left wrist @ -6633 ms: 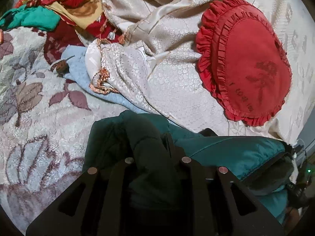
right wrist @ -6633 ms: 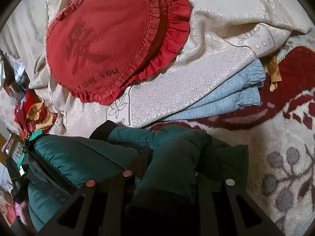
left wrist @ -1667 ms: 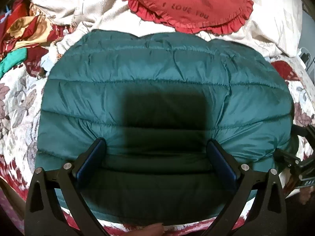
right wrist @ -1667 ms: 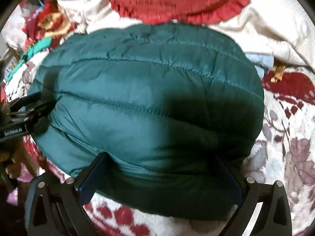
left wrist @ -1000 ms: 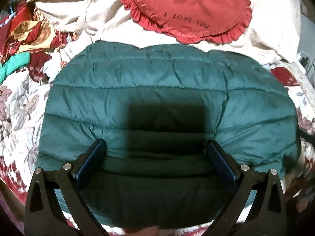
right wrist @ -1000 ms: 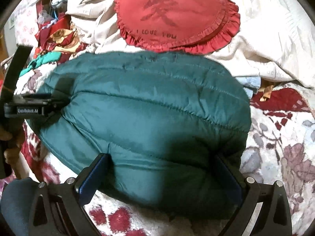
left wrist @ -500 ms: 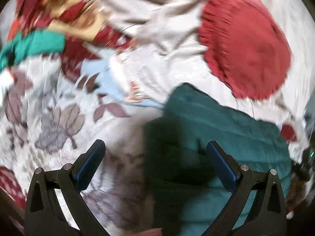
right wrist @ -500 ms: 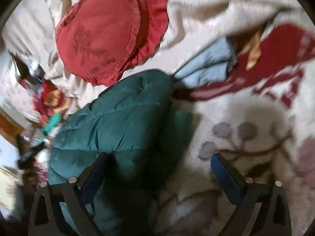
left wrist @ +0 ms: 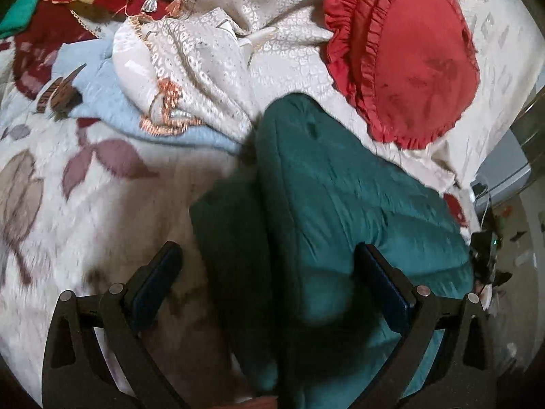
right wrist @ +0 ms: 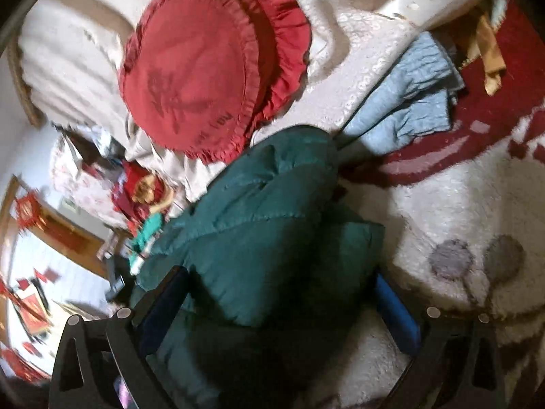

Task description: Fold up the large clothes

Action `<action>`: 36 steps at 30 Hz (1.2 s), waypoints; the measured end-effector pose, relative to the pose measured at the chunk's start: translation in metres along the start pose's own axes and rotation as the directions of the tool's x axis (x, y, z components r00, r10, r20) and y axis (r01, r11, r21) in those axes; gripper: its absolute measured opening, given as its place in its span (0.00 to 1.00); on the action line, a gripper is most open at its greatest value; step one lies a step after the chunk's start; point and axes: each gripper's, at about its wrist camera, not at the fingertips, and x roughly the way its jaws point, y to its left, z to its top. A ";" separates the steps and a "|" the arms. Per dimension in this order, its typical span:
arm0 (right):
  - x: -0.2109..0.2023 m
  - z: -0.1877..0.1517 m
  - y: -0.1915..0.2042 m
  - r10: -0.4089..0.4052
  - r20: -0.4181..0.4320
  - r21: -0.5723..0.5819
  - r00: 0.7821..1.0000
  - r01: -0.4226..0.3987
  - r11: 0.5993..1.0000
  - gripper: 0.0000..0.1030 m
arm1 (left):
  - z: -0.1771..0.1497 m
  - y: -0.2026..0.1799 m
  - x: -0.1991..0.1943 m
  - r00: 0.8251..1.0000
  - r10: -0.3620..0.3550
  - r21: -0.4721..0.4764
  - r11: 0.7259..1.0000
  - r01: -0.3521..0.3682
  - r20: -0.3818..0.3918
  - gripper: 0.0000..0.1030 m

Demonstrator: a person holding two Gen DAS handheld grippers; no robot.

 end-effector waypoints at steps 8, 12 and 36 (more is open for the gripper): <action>0.017 0.002 0.007 -0.085 -0.021 -0.076 0.996 0.083 0.994 1.00 | -0.003 -0.001 0.007 0.998 0.028 0.032 0.999 -0.030 0.057 1.00; 0.014 0.004 0.018 -0.029 -0.006 -0.112 1.000 0.028 0.993 0.75 | -0.005 0.000 0.008 0.997 0.051 0.033 0.998 -0.053 0.060 1.00; -0.059 0.058 0.069 -0.213 0.251 -0.320 0.944 0.288 0.903 0.37 | 0.037 -0.117 -0.008 0.970 0.102 0.125 0.983 -0.132 0.221 0.32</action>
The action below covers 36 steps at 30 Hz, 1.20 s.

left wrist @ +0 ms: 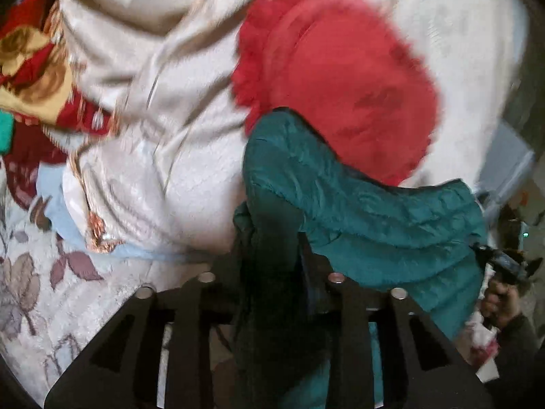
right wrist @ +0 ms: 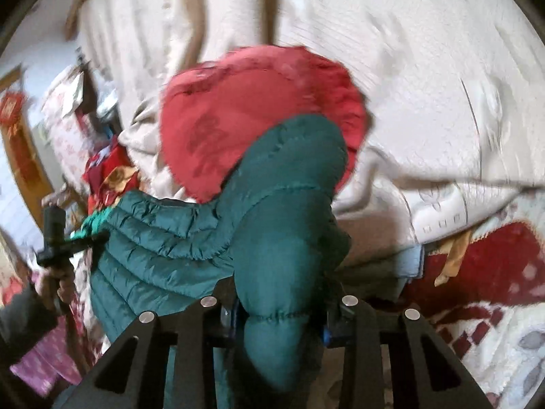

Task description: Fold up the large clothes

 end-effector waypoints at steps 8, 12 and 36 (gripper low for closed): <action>0.039 -0.037 -0.062 -0.038 -0.161 0.297 0.986 0.085 0.951 0.62 | -0.005 0.022 0.019 0.993 0.103 -0.131 0.985 -0.109 -0.057 0.57; -0.014 -0.030 -0.049 -0.098 -0.037 0.338 0.995 0.105 0.935 0.66 | -0.007 0.016 -0.023 0.967 0.255 -0.067 0.965 -0.253 0.017 0.60; 0.051 -0.091 0.087 -0.313 -0.229 -0.089 0.922 0.300 0.950 1.00 | -0.079 -0.074 0.022 0.954 0.283 0.070 0.958 -0.277 -0.103 1.00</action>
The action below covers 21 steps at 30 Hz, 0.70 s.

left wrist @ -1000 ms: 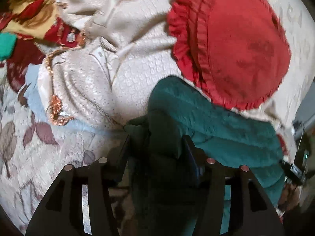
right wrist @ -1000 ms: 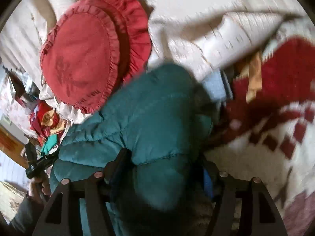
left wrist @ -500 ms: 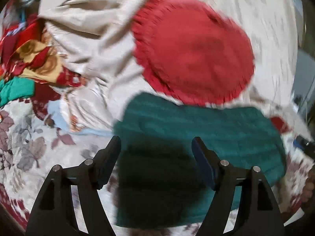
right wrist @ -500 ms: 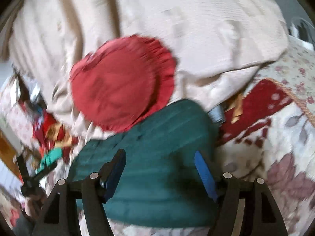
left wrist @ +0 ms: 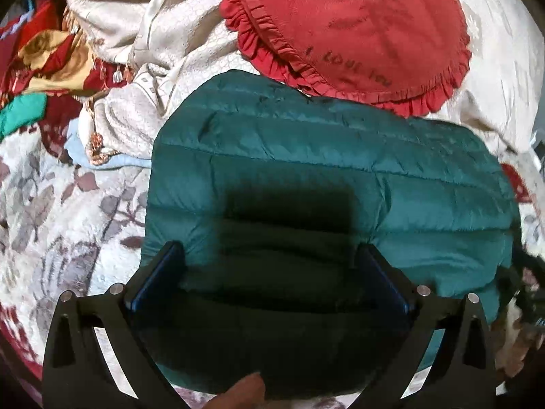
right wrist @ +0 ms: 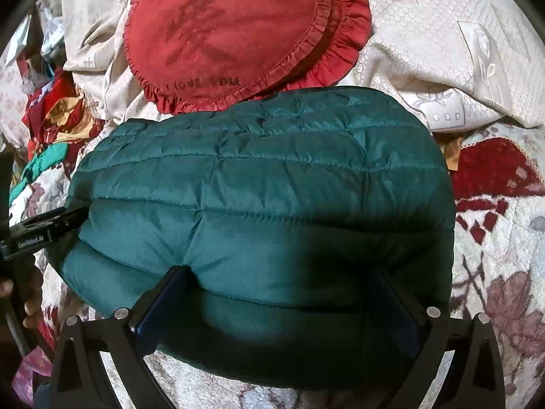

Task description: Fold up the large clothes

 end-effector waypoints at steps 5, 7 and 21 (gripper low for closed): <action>-0.004 -0.001 0.005 0.001 0.004 -0.009 1.000 -0.001 1.000 1.00 | -0.004 0.001 -0.001 1.000 -0.020 -0.029 0.999 0.021 0.018 1.00; -0.003 0.000 0.007 0.003 -0.012 -0.019 1.000 -0.004 1.000 1.00 | -0.003 -0.005 -0.005 1.000 0.011 -0.012 1.000 -0.011 -0.005 1.00; -0.151 -0.068 0.032 -0.090 0.110 0.181 0.990 0.069 0.981 0.98 | -0.049 -0.047 -0.154 0.997 -0.037 0.053 0.998 0.033 0.074 1.00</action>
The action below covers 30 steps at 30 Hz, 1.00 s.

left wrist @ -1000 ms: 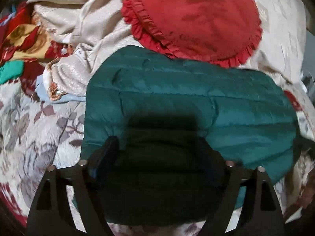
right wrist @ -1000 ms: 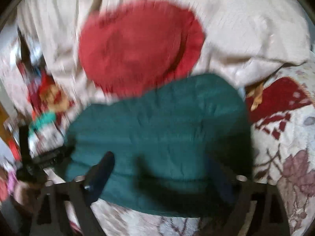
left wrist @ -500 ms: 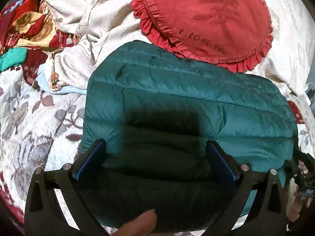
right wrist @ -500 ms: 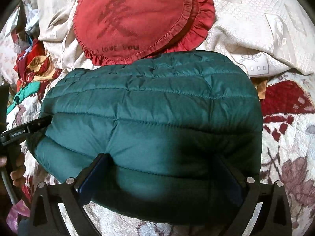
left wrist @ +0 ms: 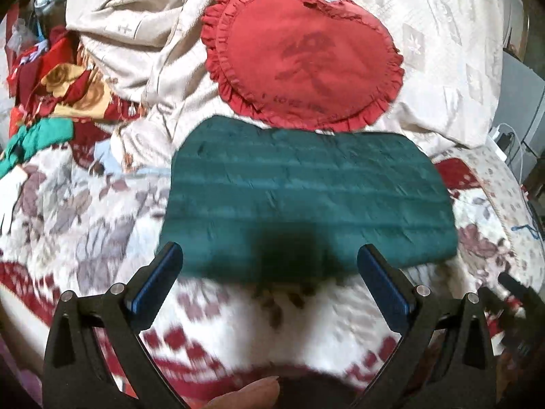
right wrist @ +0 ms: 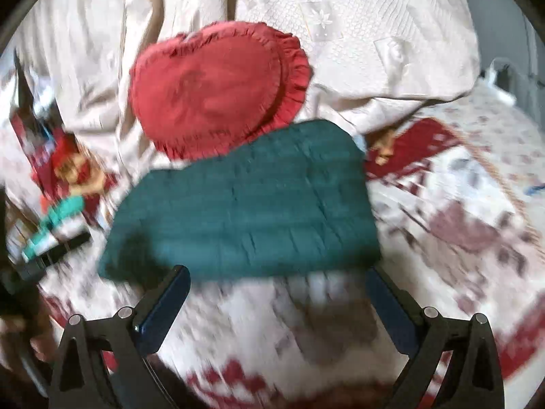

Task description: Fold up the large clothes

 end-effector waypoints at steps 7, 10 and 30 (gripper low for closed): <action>-0.058 -0.034 0.022 -0.070 0.019 -0.070 0.997 0.071 0.995 0.98 | -0.029 -0.013 -0.032 0.999 0.033 0.032 0.999 -0.033 -0.018 1.00; -0.081 -0.035 0.030 -0.095 0.052 -0.083 0.994 0.099 0.992 0.98 | -0.038 -0.012 -0.048 0.999 0.051 0.030 0.998 -0.051 0.006 1.00; -0.120 -0.040 0.052 -0.110 0.125 -0.124 0.986 0.125 0.984 0.98 | -0.053 -0.010 -0.092 0.995 0.033 0.043 0.998 -0.037 0.096 1.00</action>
